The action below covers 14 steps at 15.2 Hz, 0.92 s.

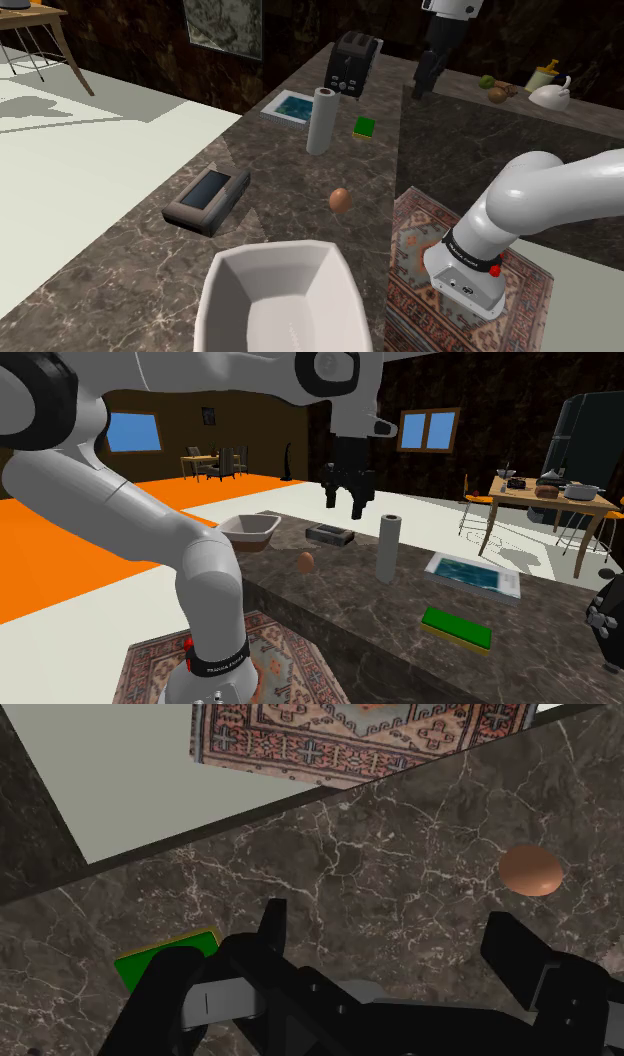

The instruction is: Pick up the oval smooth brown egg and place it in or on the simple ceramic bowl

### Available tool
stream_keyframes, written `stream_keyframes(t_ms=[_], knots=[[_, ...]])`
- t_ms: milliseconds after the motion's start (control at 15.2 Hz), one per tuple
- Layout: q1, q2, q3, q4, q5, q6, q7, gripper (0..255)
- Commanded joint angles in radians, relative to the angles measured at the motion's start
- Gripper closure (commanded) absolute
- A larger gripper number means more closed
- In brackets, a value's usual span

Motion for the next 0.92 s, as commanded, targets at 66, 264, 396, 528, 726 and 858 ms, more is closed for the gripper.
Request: stream_keyframes(t_ms=[66,264,396,528,726,858], knots=[[0.007,0.006,0.01,-0.02,0.015,0.018,0.014,0],[0.029,0.031,0.041,-0.075,0.063,0.074,0.053,0],[0.045,0.053,0.062,-0.108,0.097,0.114,0.078,0],[0.062,0.08,0.084,-0.137,0.131,0.156,0.101,0],[0.091,0.129,0.117,-0.172,0.185,0.223,0.134,0],[0.111,0.168,0.14,-0.19,0.221,0.269,0.153,0]])
